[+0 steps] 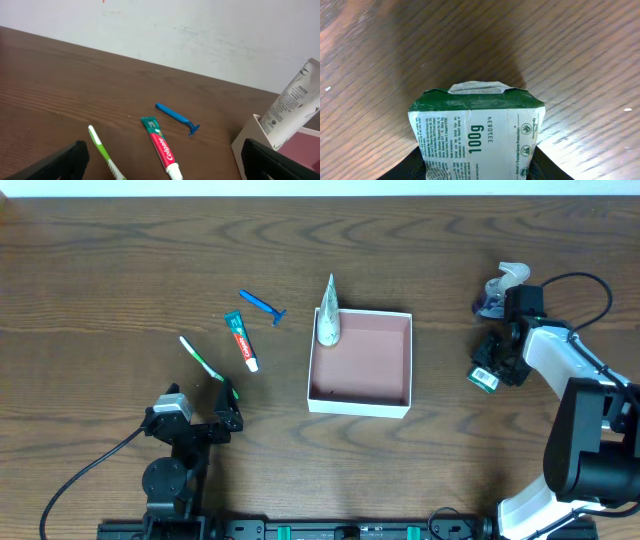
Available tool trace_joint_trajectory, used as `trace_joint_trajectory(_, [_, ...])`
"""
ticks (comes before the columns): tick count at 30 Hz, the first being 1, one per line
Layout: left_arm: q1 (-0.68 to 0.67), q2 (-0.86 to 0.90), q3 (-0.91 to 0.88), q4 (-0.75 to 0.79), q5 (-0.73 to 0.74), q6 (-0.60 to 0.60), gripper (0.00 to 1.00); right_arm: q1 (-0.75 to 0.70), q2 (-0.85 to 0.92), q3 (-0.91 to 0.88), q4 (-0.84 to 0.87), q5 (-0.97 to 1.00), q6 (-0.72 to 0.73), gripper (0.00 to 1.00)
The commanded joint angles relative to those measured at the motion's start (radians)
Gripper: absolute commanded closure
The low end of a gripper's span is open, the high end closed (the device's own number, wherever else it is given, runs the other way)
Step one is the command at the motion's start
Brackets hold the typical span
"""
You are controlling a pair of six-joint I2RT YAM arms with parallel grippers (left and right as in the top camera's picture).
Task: Pack container
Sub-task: 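Grasp the green-white soap packet with the right gripper and lift, then move the soap packet into the box and release it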
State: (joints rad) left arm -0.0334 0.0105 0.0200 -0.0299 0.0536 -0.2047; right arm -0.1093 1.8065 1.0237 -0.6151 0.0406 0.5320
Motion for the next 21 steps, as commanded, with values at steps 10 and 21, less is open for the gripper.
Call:
trace_joint_trajectory(10, [0.005,-0.005,-0.016,-0.036,0.006,0.017,0.02,-0.002,-0.316,-0.003,-0.008,-0.418,-0.137,0.59])
trace_joint_trajectory(21, [0.005,-0.005,-0.016,-0.036,0.006,0.017,0.02,0.075,-0.655,-0.003,0.068,-0.681,-0.066,0.57])
